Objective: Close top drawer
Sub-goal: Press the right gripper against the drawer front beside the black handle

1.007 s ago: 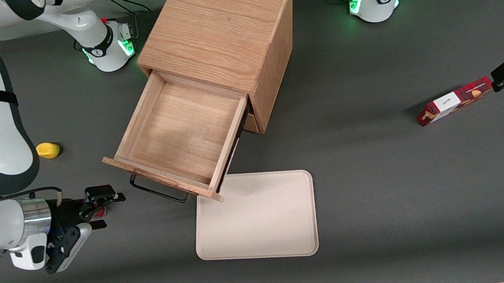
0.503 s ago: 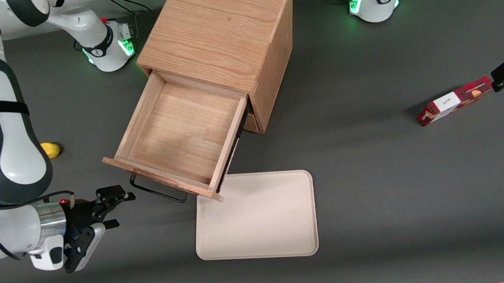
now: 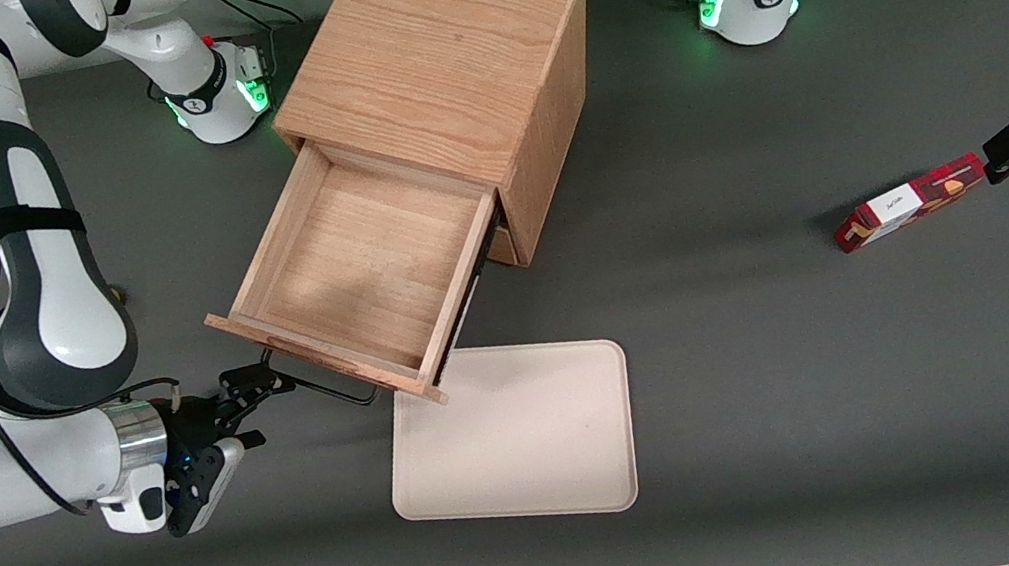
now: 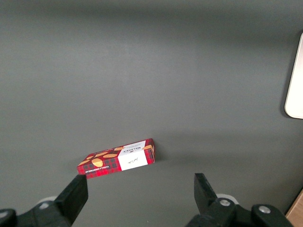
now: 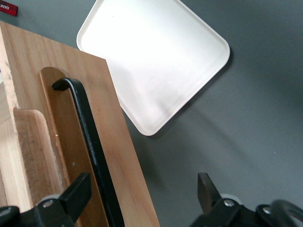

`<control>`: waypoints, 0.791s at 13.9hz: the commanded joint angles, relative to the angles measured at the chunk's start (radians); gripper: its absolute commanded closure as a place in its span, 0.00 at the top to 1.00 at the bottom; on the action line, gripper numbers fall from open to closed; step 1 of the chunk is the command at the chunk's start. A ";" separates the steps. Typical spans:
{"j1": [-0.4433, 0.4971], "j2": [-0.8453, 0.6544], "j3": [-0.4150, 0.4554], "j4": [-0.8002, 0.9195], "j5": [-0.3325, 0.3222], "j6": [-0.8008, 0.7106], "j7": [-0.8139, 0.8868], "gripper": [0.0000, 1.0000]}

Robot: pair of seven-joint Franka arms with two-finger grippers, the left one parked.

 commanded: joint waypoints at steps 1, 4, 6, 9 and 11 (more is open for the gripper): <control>0.003 0.034 0.007 0.039 0.024 -0.013 -0.011 1.00; 0.013 0.036 0.009 0.036 0.024 -0.013 -0.014 1.00; 0.018 0.034 0.009 0.033 0.021 -0.013 -0.017 1.00; 0.041 0.034 0.021 0.027 0.008 -0.013 -0.009 1.00; 0.043 0.036 0.023 0.018 -0.021 -0.013 -0.020 1.00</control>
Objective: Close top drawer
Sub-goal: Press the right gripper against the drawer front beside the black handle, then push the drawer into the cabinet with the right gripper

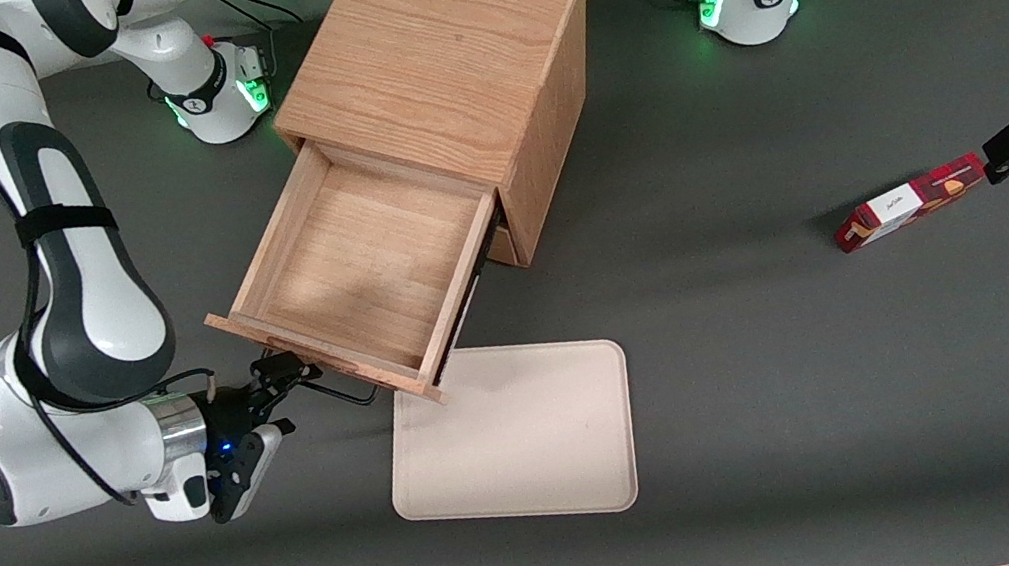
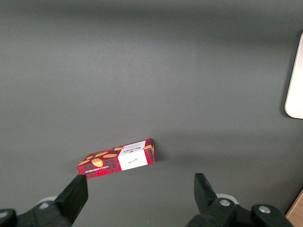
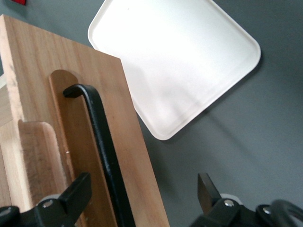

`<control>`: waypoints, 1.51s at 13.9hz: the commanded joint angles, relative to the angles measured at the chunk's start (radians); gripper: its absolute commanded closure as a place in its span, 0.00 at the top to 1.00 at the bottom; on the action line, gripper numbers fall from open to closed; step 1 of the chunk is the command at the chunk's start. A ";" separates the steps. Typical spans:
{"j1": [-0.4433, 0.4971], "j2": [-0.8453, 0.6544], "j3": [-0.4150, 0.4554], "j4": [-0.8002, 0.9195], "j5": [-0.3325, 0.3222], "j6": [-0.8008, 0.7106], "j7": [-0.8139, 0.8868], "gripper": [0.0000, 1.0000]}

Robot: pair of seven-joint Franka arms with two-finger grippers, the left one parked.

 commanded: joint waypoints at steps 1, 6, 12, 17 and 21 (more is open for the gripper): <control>0.008 0.018 0.006 0.009 -0.031 -0.012 -0.022 1.00; 0.013 0.015 0.024 -0.017 -0.054 -0.009 -0.022 1.00; 0.011 -0.011 0.081 -0.057 -0.102 -0.009 -0.011 1.00; 0.010 -0.082 0.118 -0.155 -0.143 -0.009 0.020 1.00; 0.001 -0.140 0.153 -0.220 -0.153 -0.010 0.050 1.00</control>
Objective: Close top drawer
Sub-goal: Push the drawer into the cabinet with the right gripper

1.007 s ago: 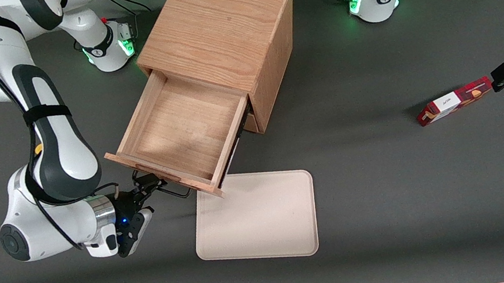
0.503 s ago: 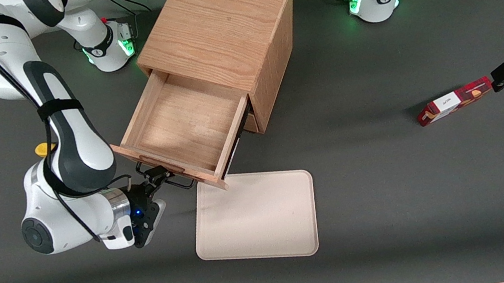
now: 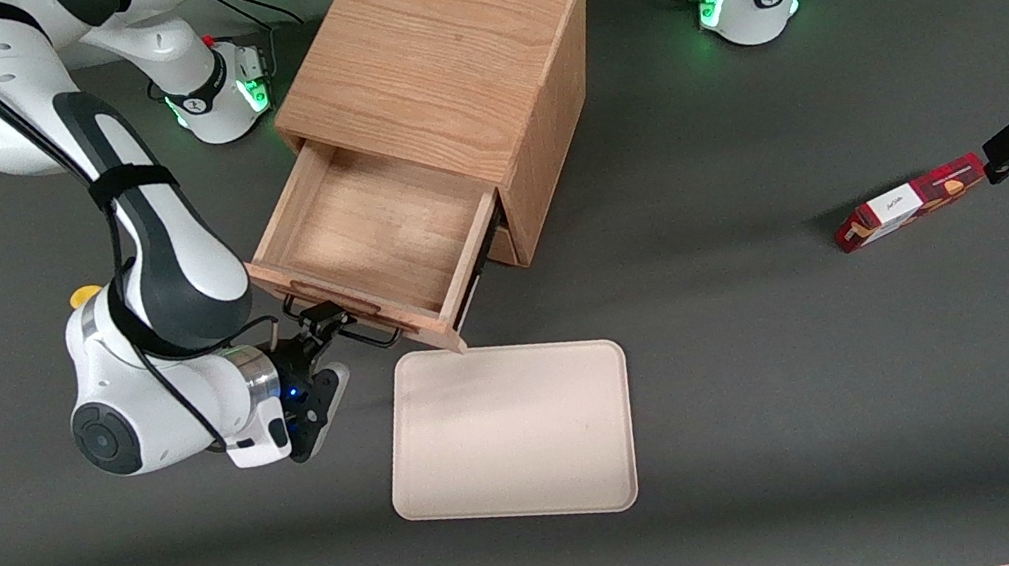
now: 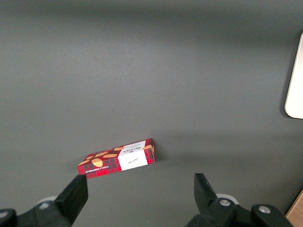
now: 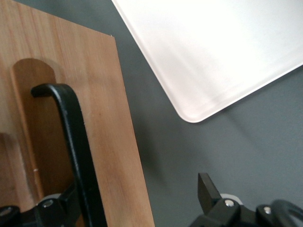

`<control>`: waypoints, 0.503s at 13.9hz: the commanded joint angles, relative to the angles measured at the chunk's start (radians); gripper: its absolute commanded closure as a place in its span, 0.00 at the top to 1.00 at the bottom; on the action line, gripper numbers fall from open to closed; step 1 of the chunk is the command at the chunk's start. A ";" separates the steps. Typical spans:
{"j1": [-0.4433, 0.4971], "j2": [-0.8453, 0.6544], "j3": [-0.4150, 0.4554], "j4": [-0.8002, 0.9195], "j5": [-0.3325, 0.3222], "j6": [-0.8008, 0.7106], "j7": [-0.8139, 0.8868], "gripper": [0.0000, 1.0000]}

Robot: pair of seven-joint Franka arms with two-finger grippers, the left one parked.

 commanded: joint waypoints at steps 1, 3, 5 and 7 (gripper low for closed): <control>-0.007 -0.086 0.022 -0.094 -0.011 -0.003 0.047 1.00; -0.002 -0.109 0.045 -0.128 -0.009 0.012 0.075 1.00; -0.002 -0.133 0.068 -0.177 -0.009 0.047 0.092 1.00; -0.004 -0.149 0.085 -0.228 -0.011 0.096 0.098 1.00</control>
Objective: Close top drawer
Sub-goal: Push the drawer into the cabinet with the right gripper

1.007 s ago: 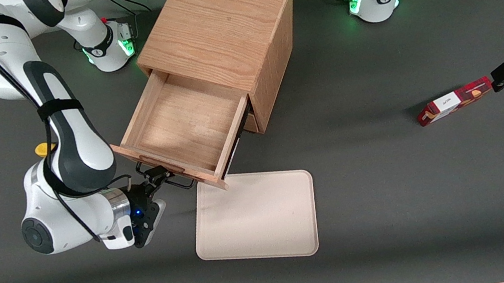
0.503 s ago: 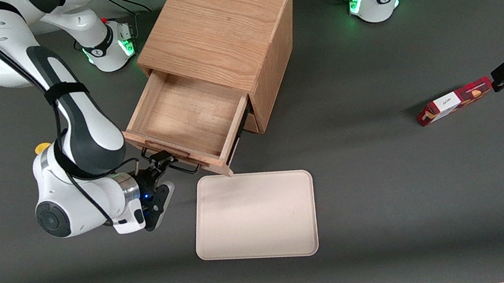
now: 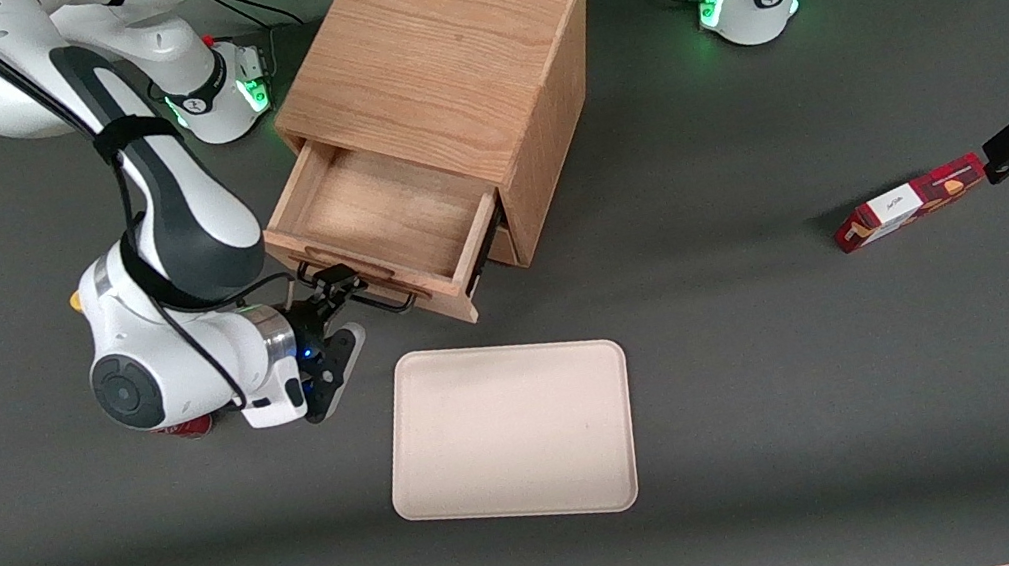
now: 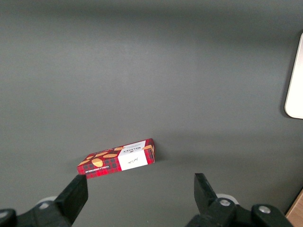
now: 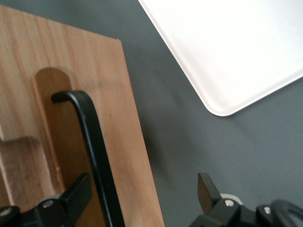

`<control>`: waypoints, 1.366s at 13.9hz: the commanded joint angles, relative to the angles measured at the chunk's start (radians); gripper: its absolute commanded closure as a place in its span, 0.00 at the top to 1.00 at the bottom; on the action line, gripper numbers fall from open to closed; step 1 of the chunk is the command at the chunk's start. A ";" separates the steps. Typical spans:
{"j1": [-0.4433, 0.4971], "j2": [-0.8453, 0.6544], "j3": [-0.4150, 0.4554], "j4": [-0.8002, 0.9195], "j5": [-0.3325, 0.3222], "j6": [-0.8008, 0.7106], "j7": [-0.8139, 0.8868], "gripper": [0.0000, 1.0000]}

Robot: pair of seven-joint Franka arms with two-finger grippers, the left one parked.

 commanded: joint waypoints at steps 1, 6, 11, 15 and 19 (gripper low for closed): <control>-0.003 -0.059 0.024 -0.104 -0.010 0.065 0.036 1.00; -0.008 -0.105 0.061 -0.172 -0.022 0.076 0.064 1.00; -0.011 -0.159 0.097 -0.261 -0.023 0.108 0.105 1.00; -0.014 -0.203 0.136 -0.333 -0.025 0.129 0.137 1.00; -0.014 -0.251 0.159 -0.419 -0.023 0.181 0.159 1.00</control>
